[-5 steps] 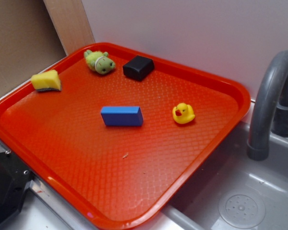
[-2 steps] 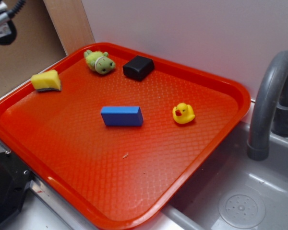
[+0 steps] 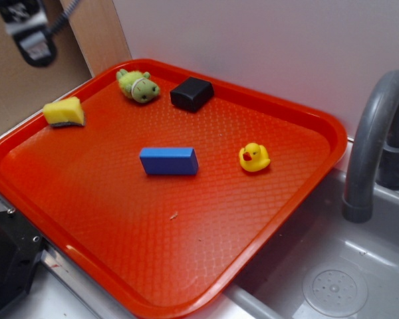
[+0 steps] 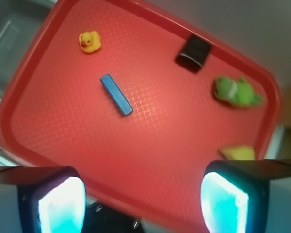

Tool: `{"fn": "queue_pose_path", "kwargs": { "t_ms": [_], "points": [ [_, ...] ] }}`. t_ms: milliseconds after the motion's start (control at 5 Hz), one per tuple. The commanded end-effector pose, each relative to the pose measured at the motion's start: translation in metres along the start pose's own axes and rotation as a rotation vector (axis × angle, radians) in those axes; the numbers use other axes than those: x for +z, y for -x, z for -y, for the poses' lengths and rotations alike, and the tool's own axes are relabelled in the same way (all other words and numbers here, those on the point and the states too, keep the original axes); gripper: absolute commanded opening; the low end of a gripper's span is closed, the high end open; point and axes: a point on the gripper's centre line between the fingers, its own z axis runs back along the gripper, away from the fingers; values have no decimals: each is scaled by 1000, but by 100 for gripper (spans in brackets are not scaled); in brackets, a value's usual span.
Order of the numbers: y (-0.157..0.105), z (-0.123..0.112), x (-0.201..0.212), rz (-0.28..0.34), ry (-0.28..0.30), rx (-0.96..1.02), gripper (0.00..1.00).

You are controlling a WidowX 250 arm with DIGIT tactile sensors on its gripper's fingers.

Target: Grab the blue block.

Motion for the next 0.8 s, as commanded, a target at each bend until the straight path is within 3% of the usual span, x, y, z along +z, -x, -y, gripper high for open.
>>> {"fn": "queue_pose_path", "kwargs": {
  "t_ms": [0, 400, 600],
  "points": [
    [-33, -13, -53, 43, -45, 3, 100],
    [-38, 14, -102, -15, -22, -119, 100],
    [-38, 31, -106, 6, -16, -211, 100]
  ]
}}
